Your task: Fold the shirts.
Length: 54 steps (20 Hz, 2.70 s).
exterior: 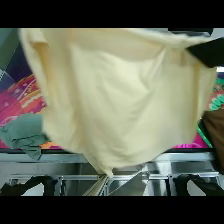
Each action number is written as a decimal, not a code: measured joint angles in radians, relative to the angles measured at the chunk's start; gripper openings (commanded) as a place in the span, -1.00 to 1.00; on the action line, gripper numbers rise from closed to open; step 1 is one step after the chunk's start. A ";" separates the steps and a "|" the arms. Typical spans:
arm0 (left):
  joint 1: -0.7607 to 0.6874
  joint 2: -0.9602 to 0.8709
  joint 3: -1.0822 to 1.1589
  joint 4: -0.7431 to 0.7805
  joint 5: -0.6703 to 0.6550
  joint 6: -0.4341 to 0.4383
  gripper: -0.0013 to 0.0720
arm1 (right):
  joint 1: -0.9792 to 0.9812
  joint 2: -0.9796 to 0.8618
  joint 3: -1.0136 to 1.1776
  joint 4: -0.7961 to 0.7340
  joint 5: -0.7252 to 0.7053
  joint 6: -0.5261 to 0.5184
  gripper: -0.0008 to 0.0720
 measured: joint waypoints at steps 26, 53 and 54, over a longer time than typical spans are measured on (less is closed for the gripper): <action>0.116 -0.055 -1.095 0.203 -0.085 -0.102 0.92 | -0.352 -0.480 -0.211 0.071 0.241 -0.090 0.93; 0.171 -0.076 -1.258 0.059 0.120 0.107 0.36 | -0.501 -0.441 -0.245 0.150 0.405 -0.110 0.93; 0.173 -0.076 -1.249 0.051 0.135 0.114 0.36 | -0.501 -0.441 -0.245 0.150 0.408 -0.106 0.93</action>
